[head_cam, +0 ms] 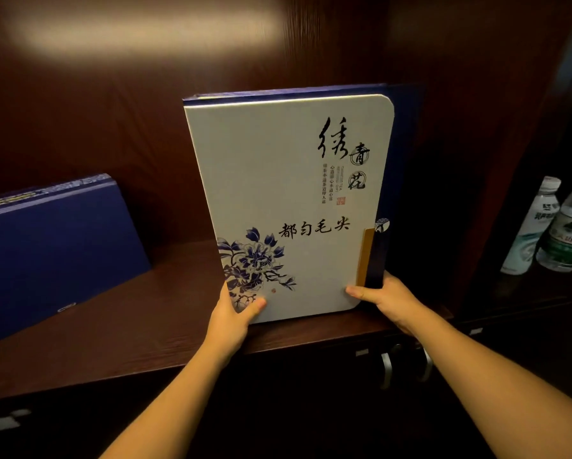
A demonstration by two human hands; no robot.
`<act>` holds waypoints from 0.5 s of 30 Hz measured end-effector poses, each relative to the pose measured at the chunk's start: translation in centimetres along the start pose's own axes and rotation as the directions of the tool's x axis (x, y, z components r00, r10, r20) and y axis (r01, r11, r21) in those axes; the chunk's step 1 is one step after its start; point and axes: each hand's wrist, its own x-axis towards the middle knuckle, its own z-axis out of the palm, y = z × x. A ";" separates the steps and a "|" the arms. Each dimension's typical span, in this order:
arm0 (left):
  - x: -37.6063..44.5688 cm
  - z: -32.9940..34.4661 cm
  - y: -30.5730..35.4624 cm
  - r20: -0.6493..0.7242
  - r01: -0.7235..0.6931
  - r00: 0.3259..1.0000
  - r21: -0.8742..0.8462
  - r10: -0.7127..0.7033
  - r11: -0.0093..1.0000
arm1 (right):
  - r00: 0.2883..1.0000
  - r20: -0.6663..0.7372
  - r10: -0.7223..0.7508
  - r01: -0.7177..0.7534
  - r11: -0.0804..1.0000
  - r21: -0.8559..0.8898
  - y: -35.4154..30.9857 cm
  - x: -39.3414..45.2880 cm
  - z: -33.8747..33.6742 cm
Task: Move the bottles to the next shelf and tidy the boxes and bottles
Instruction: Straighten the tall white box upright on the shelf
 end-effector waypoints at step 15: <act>-4.9 -19.2 -2.2 -0.175 0.028 0.984 -0.005 -0.028 1.000 | 0.844 -0.499 0.197 -0.128 0.977 0.169 -0.6 -10.6 8.1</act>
